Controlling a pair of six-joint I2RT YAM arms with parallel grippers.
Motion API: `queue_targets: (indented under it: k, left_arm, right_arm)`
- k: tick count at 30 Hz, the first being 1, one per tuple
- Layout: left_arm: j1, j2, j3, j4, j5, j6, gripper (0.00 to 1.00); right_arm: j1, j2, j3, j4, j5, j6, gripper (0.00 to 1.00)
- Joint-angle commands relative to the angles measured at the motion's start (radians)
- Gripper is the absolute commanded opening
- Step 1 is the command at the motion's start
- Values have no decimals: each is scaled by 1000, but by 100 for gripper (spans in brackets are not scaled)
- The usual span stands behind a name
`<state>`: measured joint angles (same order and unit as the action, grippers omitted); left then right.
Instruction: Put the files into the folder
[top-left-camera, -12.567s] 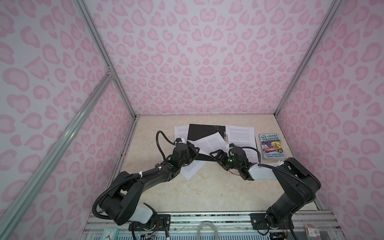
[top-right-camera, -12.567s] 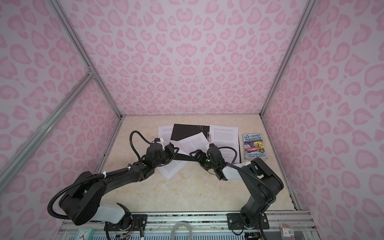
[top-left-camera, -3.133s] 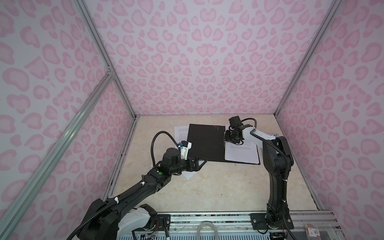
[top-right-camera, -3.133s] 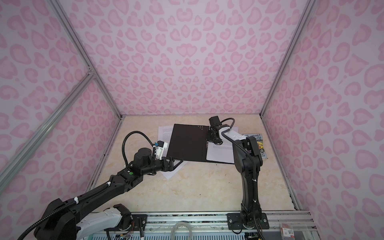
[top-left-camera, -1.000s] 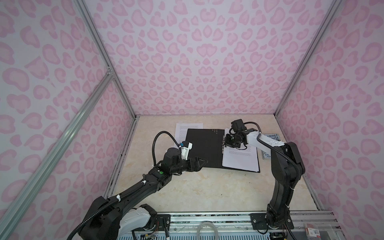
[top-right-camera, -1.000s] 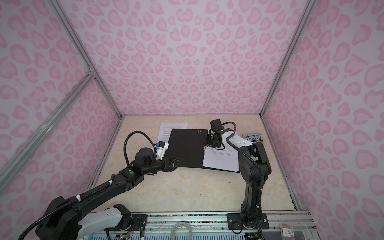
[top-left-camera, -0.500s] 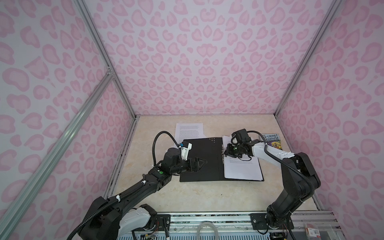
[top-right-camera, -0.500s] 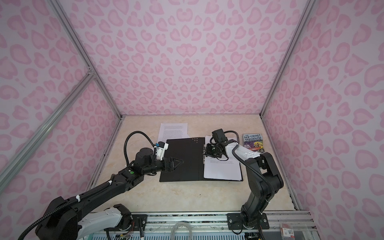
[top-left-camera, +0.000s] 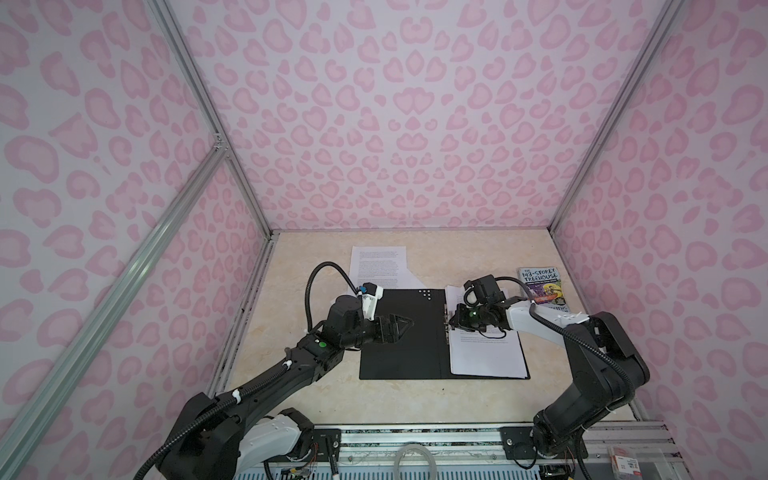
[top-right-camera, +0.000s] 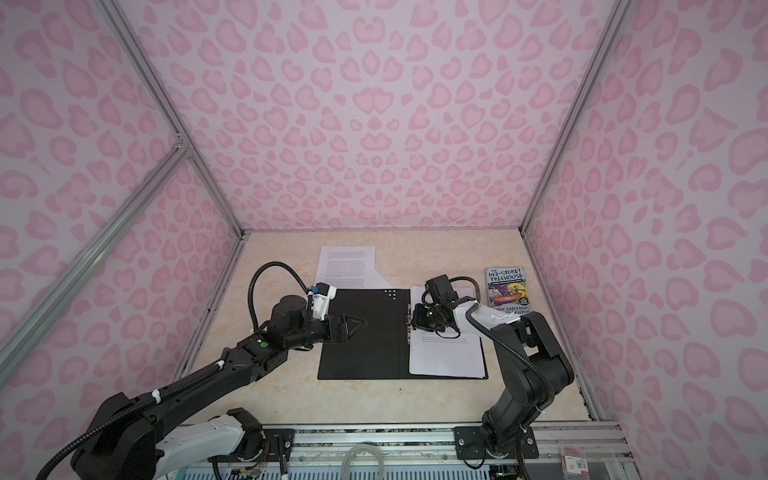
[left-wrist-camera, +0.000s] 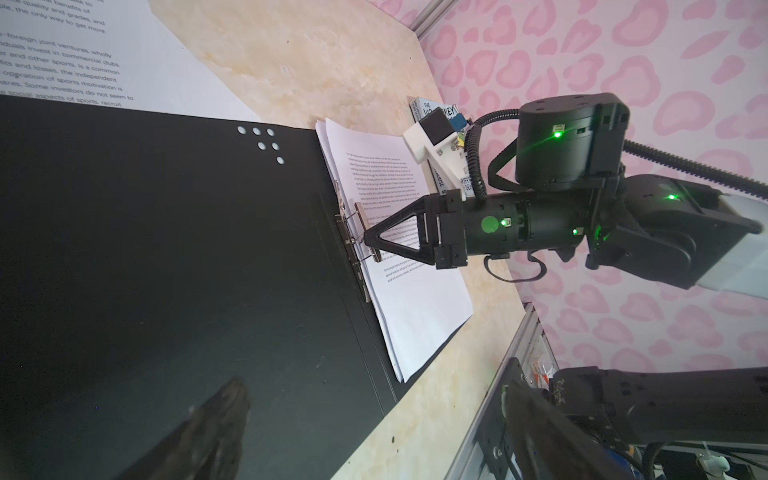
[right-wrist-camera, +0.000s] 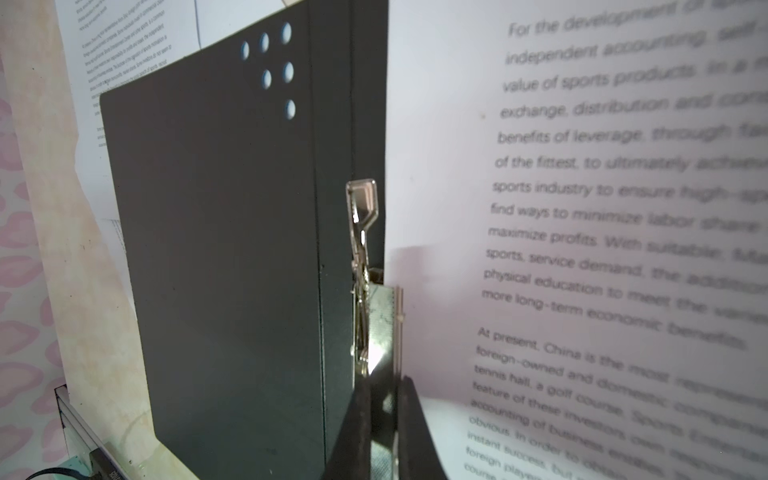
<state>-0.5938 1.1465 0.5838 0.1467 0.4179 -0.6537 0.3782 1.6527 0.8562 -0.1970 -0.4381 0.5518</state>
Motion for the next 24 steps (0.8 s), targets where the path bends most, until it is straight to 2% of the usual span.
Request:
queue_targets:
  k: [1, 10, 14, 19, 24]
  left_arm:
    - [0, 7, 17, -4, -17, 21, 97]
    - [2, 0, 23, -45, -79, 44, 97]
    - [9, -37, 23, -92, -163, 71, 97]
    - [25, -96, 22, -174, -332, 104, 97]
    - [107, -104, 13, -207, -398, 92, 97]
  right_arm:
    - [1, 8, -3, 26, -13, -27, 9]
    - [1, -42, 8, -12, -1, -40, 29]
    - [9, -84, 37, -63, 43, -56, 37]
    - [74, -97, 113, -128, 122, -86, 43]
    - [158, -7, 225, -134, 158, -108, 49]
